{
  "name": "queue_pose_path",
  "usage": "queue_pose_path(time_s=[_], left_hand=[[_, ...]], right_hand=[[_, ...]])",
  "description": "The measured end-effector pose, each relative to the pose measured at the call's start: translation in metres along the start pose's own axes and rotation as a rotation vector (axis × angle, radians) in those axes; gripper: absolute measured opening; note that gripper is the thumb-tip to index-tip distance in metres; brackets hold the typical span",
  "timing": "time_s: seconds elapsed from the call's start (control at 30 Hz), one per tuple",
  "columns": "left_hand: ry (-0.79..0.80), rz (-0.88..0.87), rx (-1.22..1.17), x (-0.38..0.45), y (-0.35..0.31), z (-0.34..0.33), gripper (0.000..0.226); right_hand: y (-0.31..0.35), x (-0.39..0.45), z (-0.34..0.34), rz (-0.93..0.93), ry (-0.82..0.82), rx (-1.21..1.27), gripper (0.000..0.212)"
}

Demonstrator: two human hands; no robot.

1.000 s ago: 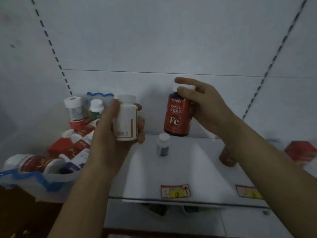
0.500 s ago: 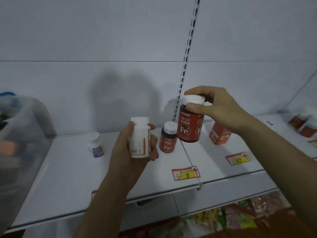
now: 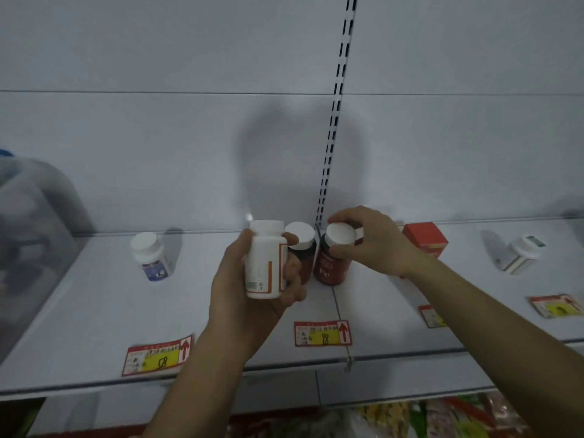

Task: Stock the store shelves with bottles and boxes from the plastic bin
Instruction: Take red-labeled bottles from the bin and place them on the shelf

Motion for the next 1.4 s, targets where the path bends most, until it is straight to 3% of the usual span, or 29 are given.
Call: queue_pose_path(time_s=[0.33, 0.47, 0.57, 0.67, 0.77, 0.97, 1.07, 1.13, 1.23, 1.3, 1.4], left_hand=[[0.025, -0.049, 0.045, -0.011, 0.006, -0.009, 0.048], [0.005, 0.012, 0.112, -0.013, 0.022, -0.017, 0.052], [0.077, 0.072, 0.147, -0.016, 0.043, -0.04, 0.049], [0.235, 0.158, 0.251, -0.022, 0.079, -0.069, 0.055], [0.399, 0.265, 0.294, -0.027, 0.124, -0.095, 0.059], [0.374, 0.316, 0.431, -0.019, 0.194, -0.145, 0.042], [0.31, 0.137, 0.68, 0.018, 0.216, -0.164, 0.045], [0.366, -0.151, 0.946, 0.04, 0.223, -0.186, 0.026], [0.426, -0.564, 1.426, 0.073, 0.248, -0.209, 0.041], [0.434, -0.632, 1.651, 0.096, 0.272, -0.216, 0.069], [0.414, -0.574, 1.921, 0.129, 0.304, -0.221, 0.096]], right_hand=[[-0.005, -0.007, -0.007, -0.018, -0.017, 0.116, 0.059], [0.028, -0.031, 0.041, -0.041, -0.176, 0.308, 0.03], [0.07, -0.063, 0.073, 0.046, 0.004, 0.483, 0.027], [0.077, -0.092, 0.091, 0.128, 0.146, 0.331, 0.034], [0.058, -0.113, 0.119, 0.105, 0.113, 0.254, 0.035], [-0.016, -0.163, 0.197, -0.069, -0.057, 0.158, 0.029], [-0.064, -0.17, 0.246, -0.127, -0.179, 0.059, 0.028], [-0.099, -0.167, 0.274, -0.143, -0.231, -0.061, 0.026], [-0.154, -0.153, 0.302, -0.193, -0.243, -0.233, 0.028], [-0.188, -0.139, 0.31, -0.227, -0.22, -0.293, 0.031], [-0.235, -0.115, 0.311, -0.239, -0.152, -0.345, 0.036]])
Point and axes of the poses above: each hand's wrist, its own x-axis towards the middle knuckle, its own z-axis out of the back of the hand, y = z × x, the point moved 10 cm from there along x, towards the middle knuckle, and after that the axes turned 15 degrees about -y, right-handed, at the moved point
